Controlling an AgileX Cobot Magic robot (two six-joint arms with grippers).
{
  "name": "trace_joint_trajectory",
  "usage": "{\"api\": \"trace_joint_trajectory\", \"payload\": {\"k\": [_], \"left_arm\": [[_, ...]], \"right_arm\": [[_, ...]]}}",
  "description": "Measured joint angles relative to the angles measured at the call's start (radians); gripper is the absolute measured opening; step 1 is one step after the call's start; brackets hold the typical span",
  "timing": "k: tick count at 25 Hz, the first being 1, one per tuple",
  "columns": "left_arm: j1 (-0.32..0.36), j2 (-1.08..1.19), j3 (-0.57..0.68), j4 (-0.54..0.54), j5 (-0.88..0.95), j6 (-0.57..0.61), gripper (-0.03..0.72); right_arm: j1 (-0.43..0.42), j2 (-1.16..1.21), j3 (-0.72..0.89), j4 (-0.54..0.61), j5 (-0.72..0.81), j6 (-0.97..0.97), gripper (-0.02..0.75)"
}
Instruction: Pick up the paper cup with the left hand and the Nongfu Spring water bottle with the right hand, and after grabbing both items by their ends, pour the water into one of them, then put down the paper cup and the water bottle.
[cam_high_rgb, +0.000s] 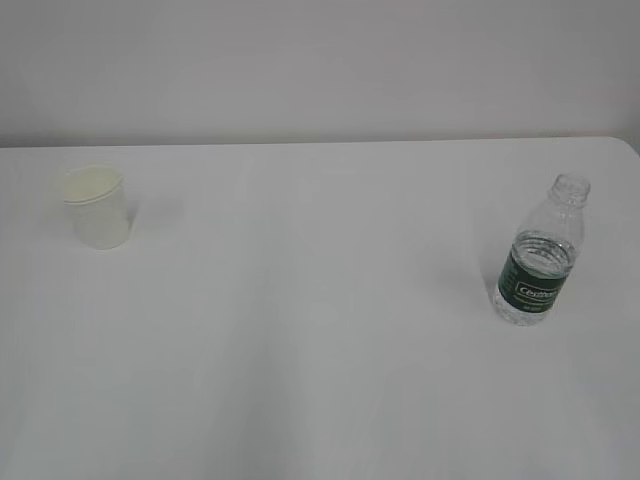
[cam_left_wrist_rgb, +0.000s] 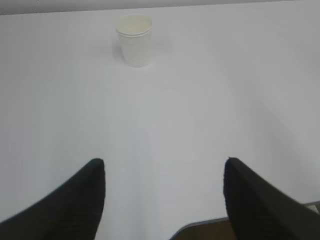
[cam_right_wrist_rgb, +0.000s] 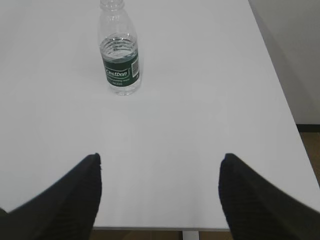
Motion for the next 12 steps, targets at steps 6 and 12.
{"api": "trace_joint_trajectory", "payload": {"k": [6,12], "left_arm": [[0.0,0.0,-0.033,-0.002,-0.087,0.0,0.529],[0.0,0.0,-0.033,-0.003,-0.101,0.0,0.528]], "right_arm": [[0.0,0.0,-0.037,0.002,-0.015,-0.024,0.554],[0.0,0.0,-0.046,0.004,-0.088,-0.037,0.554]]}}
